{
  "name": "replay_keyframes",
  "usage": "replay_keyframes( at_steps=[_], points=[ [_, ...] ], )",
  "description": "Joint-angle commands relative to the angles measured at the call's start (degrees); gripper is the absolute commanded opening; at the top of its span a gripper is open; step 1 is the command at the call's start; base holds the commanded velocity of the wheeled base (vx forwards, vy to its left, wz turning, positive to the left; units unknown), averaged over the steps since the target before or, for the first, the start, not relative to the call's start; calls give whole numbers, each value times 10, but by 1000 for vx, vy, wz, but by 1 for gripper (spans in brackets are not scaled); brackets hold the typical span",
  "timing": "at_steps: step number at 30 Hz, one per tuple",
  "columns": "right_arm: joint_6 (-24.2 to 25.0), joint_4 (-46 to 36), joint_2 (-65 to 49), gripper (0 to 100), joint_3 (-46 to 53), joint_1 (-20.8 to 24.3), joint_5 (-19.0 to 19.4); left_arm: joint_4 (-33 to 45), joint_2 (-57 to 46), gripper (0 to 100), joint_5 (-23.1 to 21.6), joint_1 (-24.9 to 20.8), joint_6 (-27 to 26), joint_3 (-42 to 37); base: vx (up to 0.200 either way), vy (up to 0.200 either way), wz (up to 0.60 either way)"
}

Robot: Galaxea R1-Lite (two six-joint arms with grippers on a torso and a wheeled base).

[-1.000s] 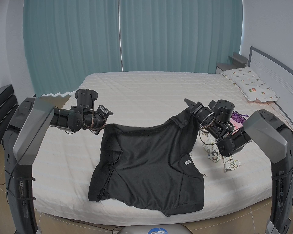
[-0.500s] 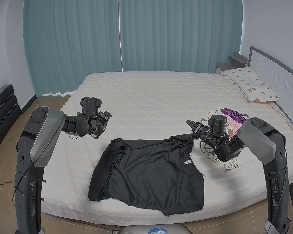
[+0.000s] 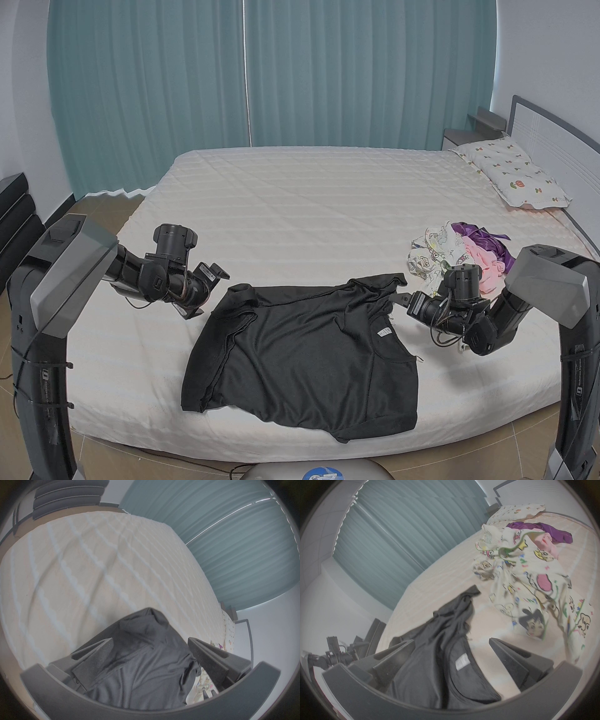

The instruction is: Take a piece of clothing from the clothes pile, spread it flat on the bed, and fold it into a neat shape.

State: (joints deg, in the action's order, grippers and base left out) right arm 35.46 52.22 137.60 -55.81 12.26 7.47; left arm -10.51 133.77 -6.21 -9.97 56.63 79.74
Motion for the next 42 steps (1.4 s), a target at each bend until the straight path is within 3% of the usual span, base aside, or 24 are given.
replay_keyframes(
  at_steps=[1,14,17,18,28,37,42],
  points=[
    [-27,-4,12,100,30,-2,18,-43,-60,100,-17,1,-1,-93,0,0,0],
    [-65,-18,80,100,-25,17,18,-54,-93,100,-44,4,43,-145,0,0,0],
    [-65,-55,81,100,-44,26,19,-60,-105,100,-53,5,45,-163,0,0,0],
    [-65,-64,82,0,-50,26,19,-66,-106,100,-53,5,49,-168,0,0,0],
    [-63,-88,81,0,-69,15,16,-126,-109,100,-55,5,69,-208,0,0,0],
    [-59,-79,29,0,-82,-58,10,-133,-104,100,-55,22,63,-226,0,0,0],
    [-60,-34,31,0,-98,-84,9,-130,-102,100,-55,30,54,-232,0,0,0]
  ],
)
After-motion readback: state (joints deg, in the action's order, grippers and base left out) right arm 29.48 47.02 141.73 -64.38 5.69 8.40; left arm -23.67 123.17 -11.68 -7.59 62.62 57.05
